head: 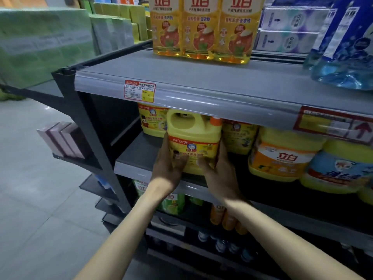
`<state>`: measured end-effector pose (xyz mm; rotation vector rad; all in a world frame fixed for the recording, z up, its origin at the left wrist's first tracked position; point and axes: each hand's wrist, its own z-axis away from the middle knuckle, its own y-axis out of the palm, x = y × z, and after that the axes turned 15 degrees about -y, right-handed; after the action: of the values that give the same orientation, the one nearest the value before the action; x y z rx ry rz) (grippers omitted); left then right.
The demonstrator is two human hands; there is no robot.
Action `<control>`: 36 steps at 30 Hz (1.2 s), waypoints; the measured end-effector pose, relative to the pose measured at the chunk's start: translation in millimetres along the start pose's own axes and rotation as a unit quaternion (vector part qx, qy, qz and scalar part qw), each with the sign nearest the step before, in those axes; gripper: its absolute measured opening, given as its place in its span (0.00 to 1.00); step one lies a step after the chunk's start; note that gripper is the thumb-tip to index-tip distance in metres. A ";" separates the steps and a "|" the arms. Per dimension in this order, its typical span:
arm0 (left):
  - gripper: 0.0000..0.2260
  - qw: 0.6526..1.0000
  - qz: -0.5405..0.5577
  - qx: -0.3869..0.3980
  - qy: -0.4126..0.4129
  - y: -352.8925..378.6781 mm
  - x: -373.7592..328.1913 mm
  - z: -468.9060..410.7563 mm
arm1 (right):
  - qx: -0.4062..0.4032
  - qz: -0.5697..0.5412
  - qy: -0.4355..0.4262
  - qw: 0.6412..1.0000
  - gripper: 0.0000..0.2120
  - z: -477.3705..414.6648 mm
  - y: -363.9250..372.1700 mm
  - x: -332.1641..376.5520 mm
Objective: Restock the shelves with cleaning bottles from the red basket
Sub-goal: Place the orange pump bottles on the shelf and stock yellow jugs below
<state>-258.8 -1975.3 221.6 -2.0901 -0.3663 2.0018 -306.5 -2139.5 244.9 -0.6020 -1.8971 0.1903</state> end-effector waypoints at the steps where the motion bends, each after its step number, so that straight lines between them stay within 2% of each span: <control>1: 0.38 1.000 -0.003 0.006 0.003 -0.9 2.4 4.0 | 0.012 -0.001 -0.001 1.000 0.41 3.5 -1.3 -2.8; 5: 0.34 0.999 0.002 0.034 -0.004 -5.4 17.5 12.0 | 0.059 -0.027 0.030 0.997 0.46 20.2 -5.2 -15.4; 12: 0.37 0.997 0.015 0.057 -0.058 0.0 26.3 23.4 | 0.120 -0.019 0.045 0.992 0.47 35.4 -8.2 -21.9; 17: 0.39 0.996 -0.005 0.041 -0.074 -0.7 17.4 11.9 | 0.107 0.002 0.041 0.993 0.49 25.1 3.4 -26.7; 22: 0.41 0.995 -0.036 0.074 -0.064 -3.5 7.5 -16.9 | 0.111 0.011 0.043 0.993 0.47 0.6 7.1 -22.2; 29: 0.45 0.987 -0.111 0.080 -0.079 1.6 -1.4 -57.3 | 0.125 0.016 0.087 0.988 0.50 -37.3 12.3 -21.4; 36: 0.48 0.984 -0.123 0.087 -0.098 6.9 -5.7 -79.9 | 0.109 -0.008 0.119 0.987 0.53 -60.9 20.5 -25.0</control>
<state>-179.1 -1982.8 228.4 -1.6616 -0.4413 2.0157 -237.8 -2143.1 240.7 -0.4400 -1.6237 0.2988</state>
